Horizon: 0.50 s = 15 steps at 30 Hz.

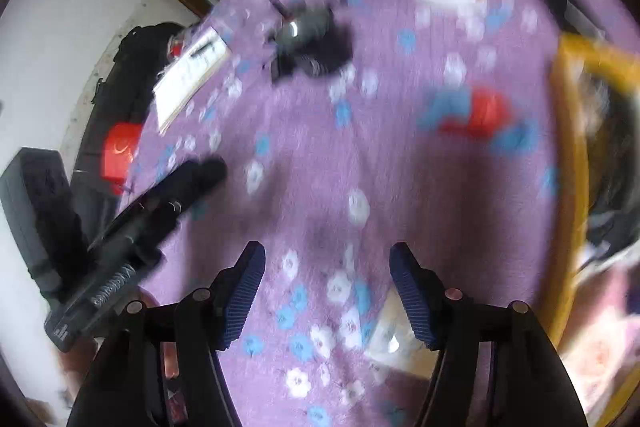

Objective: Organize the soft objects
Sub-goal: 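Move the left gripper to the white Face tissue pack while the right gripper grasps the blue knitted item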

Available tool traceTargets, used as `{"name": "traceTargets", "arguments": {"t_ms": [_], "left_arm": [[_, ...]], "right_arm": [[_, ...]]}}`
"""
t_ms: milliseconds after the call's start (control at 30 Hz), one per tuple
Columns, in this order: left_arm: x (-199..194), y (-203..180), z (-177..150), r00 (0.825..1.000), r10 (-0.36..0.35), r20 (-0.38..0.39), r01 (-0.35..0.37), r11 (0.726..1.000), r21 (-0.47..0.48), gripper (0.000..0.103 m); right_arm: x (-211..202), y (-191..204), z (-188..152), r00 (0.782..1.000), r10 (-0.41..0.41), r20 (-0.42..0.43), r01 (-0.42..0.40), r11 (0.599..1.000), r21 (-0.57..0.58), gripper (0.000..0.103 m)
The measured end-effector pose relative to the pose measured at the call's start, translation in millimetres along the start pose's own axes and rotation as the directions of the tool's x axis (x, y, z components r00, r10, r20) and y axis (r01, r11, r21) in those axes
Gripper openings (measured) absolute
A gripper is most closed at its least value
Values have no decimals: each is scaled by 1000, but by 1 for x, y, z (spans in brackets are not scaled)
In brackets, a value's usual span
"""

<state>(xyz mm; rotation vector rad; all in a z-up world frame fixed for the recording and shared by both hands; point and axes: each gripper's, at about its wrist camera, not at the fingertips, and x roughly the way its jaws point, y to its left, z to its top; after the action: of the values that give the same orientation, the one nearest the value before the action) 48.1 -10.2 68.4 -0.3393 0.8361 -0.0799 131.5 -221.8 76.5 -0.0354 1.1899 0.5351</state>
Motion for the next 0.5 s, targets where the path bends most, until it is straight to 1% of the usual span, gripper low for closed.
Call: {"name": "traceTargets", "arguments": {"t_ms": [33, 67, 100, 133, 167, 233, 300, 333, 367, 400, 433, 500], "left_arm": [[1, 0, 0, 1000, 0, -3, 0, 1000, 0, 62], [2, 0, 0, 1000, -1, -6, 1, 1000, 1, 62], [3, 0, 0, 1000, -2, -11, 2, 1000, 3, 62], [4, -1, 0, 1000, -6, -16, 6, 1000, 5, 62], [4, -2, 0, 1000, -11, -21, 11, 1000, 10, 62], [5, -5, -1, 999, -17, -27, 18, 1000, 21, 62], [5, -7, -2, 999, -16, -28, 17, 999, 33, 62], [5, -8, -2, 999, -19, -29, 20, 999, 37, 62], [5, -8, -3, 999, -21, -30, 22, 999, 38, 62], [5, -9, -3, 999, -23, -31, 25, 999, 39, 62], [5, -9, -3, 999, -27, -32, 29, 999, 40, 62], [5, -9, -3, 999, -39, -33, 40, 998, 39, 62]], "right_arm": [[-2, 0, 9, 992, -111, 55, 113, 993, -45, 68], [-1, -2, 16, 973, -209, 96, 217, 973, -82, 68], [4, -5, 21, 950, -288, 121, 301, 947, -109, 69], [10, -8, 24, 934, -334, 124, 348, 929, -124, 69], [20, -14, 28, 933, -343, 107, 355, 924, -138, 68], [37, -25, 33, 940, -337, 55, 342, 929, -144, 65], [50, -29, 32, 944, -330, 21, 330, 935, -131, 58], [56, -31, 30, 942, -335, 6, 333, 935, -120, 43], [55, -31, 30, 939, -345, 20, 345, 932, -109, 34], [54, -33, 31, 939, -343, 24, 344, 935, -91, 23], [47, -36, 30, 953, -302, 31, 303, 952, -46, 13], [30, -40, 25, 975, -216, 54, 216, 976, 16, 13]]}}
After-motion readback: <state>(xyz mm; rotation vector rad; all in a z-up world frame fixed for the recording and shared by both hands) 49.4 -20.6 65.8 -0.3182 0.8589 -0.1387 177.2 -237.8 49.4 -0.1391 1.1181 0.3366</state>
